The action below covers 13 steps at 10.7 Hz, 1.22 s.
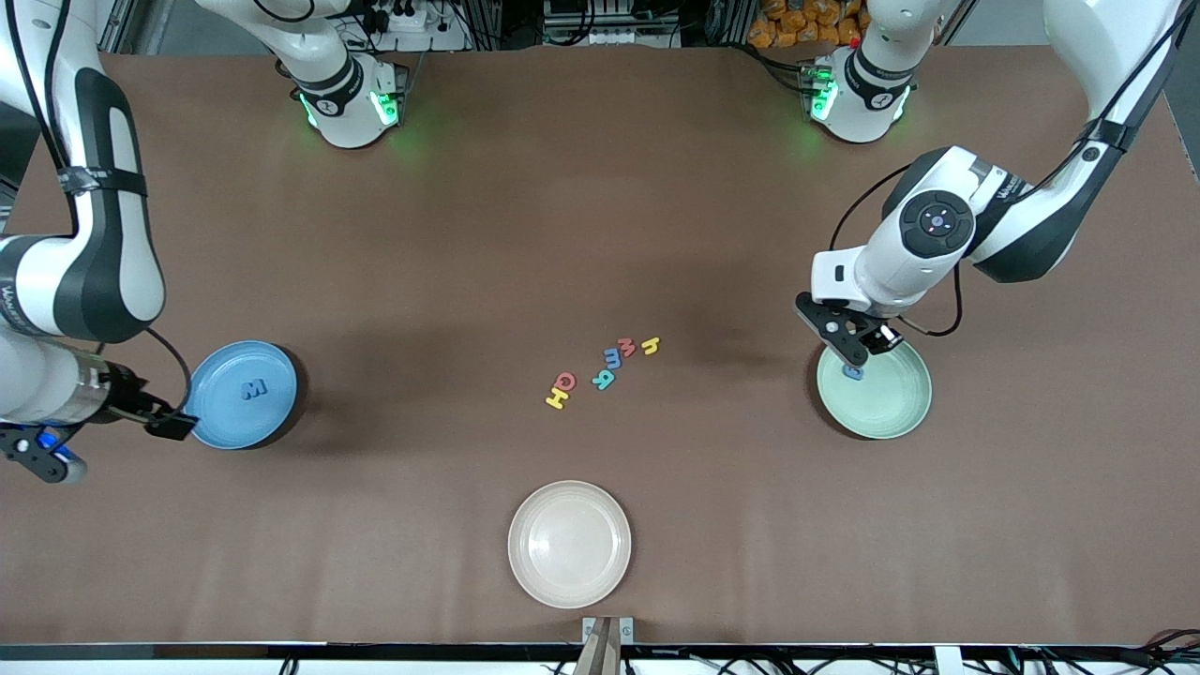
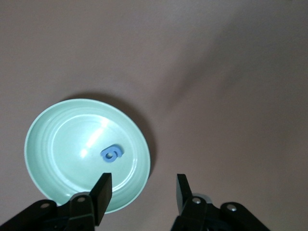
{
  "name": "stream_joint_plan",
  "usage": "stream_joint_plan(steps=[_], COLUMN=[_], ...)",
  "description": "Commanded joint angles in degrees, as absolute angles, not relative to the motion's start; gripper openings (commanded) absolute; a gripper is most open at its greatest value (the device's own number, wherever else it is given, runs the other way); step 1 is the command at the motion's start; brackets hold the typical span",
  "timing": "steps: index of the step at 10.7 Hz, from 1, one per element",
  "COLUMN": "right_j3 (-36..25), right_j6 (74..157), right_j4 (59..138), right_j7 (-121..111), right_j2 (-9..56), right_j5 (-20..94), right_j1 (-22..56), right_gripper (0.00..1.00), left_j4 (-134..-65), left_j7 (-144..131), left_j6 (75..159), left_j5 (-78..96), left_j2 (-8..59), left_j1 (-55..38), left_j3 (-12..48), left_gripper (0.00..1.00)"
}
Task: Sort uppercase to blue plate, lowercase to green plate
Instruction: 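Grasp the yellow H with the right gripper while the left gripper withdraws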
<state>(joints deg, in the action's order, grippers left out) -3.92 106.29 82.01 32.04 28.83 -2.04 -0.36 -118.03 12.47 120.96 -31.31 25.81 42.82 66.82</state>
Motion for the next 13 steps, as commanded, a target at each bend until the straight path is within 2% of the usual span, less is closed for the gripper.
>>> stream_joint_plan(steps=[1,6,11,13], right_j3=[-4.0,-3.9,-3.8,-3.2], right_j6=[111.5,112.8,122.0,125.7], right_j4=[82.4,82.2,81.9,81.9], right_j7=[38.8,47.2,66.8,66.6], right_j2=[30.7,32.8,39.2,41.3], right_j5=[-1.0,0.0,0.5,4.6], right_j1=[4.2,11.0,21.2,24.5], right_gripper=[1.0,1.0,1.0,1.0], left_j4=[-117.3,-117.9,-118.0,-118.3], left_j7=[11.6,6.9,6.5,6.5], left_j6=[123.6,128.8,130.2,130.2], left_j5=[-30.1,-30.7,-30.8,-30.8], left_j2=[27.3,29.6,29.8,29.8], left_j1=[40.8,36.0,35.8,35.9], left_j3=[67.7,67.0,66.5,66.4], left_gripper=[0.62,0.61,0.6,0.6])
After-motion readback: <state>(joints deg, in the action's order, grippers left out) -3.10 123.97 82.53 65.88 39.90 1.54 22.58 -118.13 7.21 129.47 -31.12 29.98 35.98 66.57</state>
